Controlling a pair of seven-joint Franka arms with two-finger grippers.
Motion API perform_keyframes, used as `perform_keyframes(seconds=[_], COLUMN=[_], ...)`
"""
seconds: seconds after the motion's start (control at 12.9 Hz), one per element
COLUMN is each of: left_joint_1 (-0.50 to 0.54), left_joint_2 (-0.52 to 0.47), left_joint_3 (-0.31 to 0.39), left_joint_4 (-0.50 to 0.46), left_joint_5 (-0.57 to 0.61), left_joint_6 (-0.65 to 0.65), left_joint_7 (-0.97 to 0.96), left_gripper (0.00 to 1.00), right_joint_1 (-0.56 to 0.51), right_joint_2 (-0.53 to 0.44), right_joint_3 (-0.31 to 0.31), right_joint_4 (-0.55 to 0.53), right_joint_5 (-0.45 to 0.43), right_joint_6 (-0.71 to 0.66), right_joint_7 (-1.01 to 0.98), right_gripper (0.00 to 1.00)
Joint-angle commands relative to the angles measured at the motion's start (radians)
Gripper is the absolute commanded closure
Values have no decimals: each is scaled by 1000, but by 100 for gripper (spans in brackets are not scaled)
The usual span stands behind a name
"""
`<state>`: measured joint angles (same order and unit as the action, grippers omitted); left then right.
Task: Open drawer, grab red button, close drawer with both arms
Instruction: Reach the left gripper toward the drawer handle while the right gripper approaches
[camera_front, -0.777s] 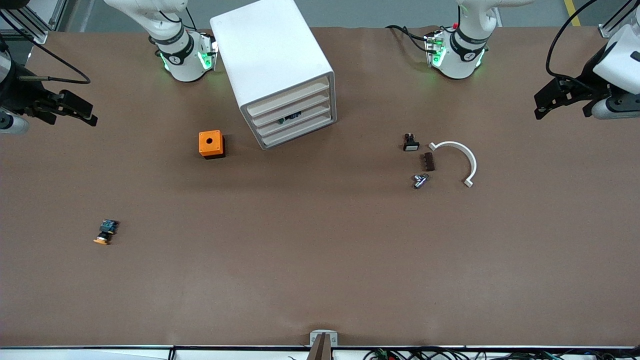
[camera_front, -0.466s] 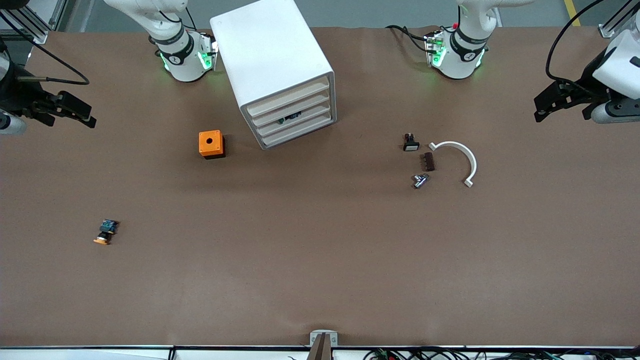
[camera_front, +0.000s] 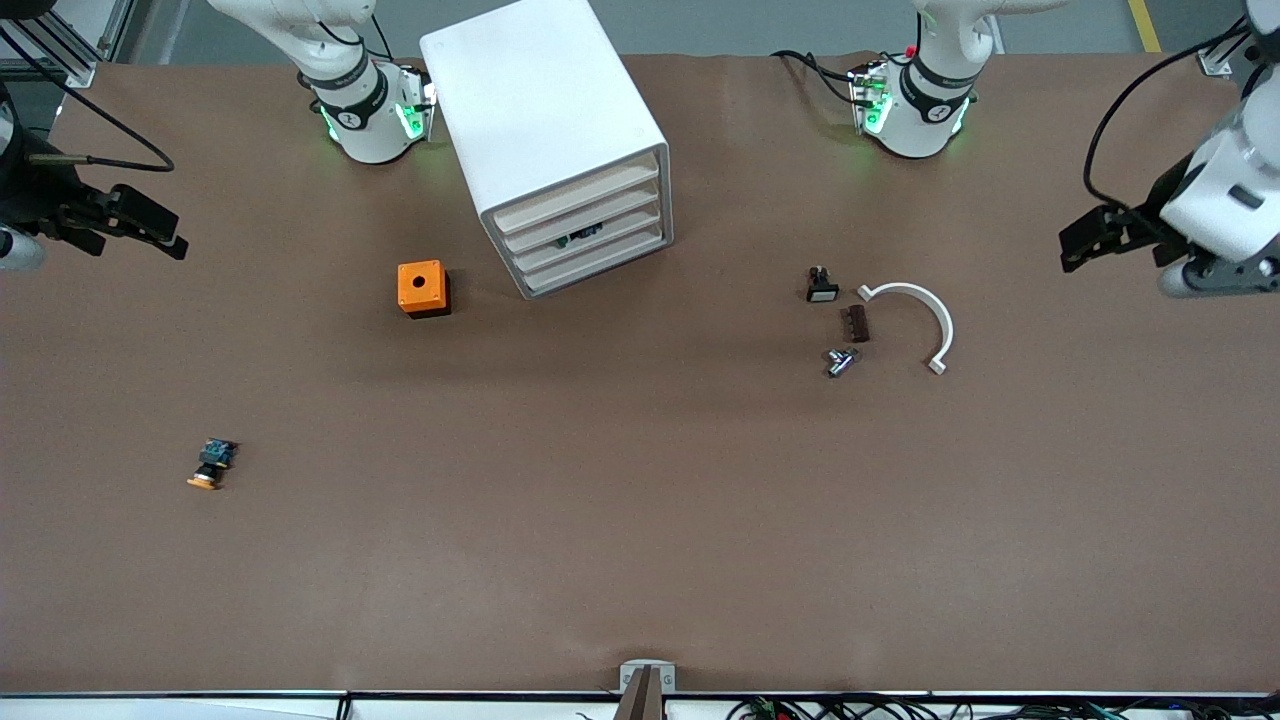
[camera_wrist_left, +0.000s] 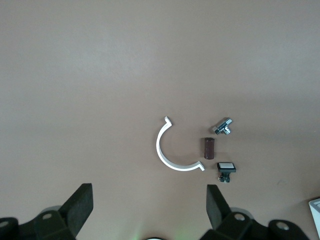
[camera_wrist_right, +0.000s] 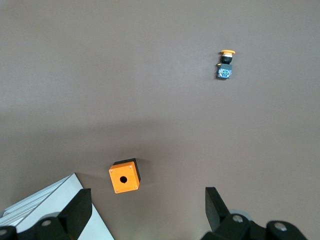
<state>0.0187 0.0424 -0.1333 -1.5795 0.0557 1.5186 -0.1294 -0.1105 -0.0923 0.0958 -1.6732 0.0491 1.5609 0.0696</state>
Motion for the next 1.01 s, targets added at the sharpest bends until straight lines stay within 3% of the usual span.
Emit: perform_keyframes(seconds=[0.0, 0.16, 0.39, 0.62, 0.93], left_joint_1=[3, -19, -104, -173, -276], left_joint_2=[89, 172, 287, 442, 585], left_joint_3=[-11, -29, -35, -35, -40], left_joint_4=[26, 26, 36, 130, 207], left_joint_5=[15, 4, -16, -115, -237], left_joint_6=[-11, -9, -6, -3, 38], left_joint_7=[2, -141, -515, -841, -1412], left_gripper=[0, 0, 0, 0, 0], right_joint_1=[-6, -11, -28, -31, -26], right_joint_2=[-18, -12, 47, 204, 229], right_joint_3=[2, 2, 2, 2, 2], right_joint_4=[-16, 12, 23, 87, 90], right_joint_5=[-5, -9, -51, -66, -89], right_joint_6=[5, -5, 10, 41, 51], right_joint_7=[4, -2, 2, -11, 10], right_gripper=[0, 0, 0, 0, 0])
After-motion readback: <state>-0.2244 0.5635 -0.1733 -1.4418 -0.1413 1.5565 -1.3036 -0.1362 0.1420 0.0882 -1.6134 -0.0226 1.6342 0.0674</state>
